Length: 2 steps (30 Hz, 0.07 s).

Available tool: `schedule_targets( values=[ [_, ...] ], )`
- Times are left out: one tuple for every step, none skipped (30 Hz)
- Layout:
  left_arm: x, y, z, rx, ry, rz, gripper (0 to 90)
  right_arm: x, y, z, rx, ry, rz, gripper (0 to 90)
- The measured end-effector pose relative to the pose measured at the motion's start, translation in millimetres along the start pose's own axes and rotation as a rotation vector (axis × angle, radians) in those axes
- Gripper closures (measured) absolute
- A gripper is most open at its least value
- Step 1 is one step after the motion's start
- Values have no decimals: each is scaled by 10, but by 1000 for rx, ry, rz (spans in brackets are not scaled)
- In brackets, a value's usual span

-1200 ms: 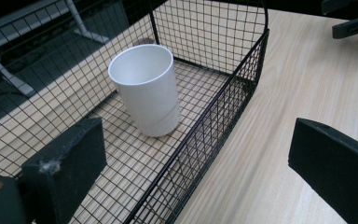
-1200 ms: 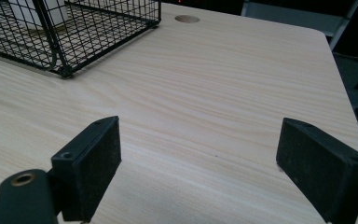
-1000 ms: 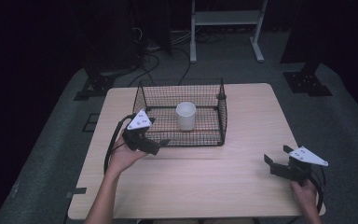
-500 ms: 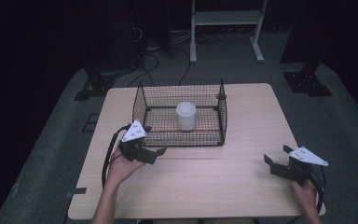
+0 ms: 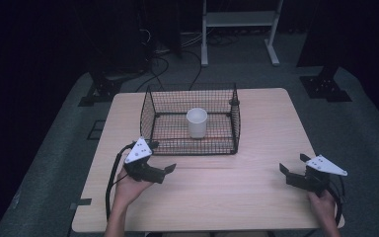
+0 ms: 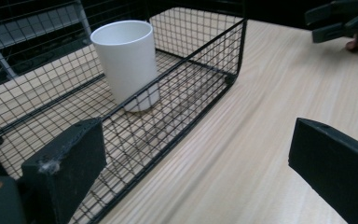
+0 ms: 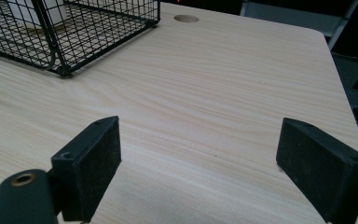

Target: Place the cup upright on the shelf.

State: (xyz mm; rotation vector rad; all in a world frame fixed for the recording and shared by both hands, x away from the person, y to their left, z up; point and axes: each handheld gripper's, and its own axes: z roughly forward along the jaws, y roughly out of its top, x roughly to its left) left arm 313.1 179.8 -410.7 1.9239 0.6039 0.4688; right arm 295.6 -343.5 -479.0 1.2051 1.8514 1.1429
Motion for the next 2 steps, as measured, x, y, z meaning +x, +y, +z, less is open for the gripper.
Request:
schedule_targets(
  values=[
    [-25, -18, -7, -1, 4, 3, 33, 0, -1, -2, -1, 0, -1, 131],
    [-45, -35, -16, 1, 7, 9, 33, 0, -1, -2, -2, -1, -1, 131]
  ],
)
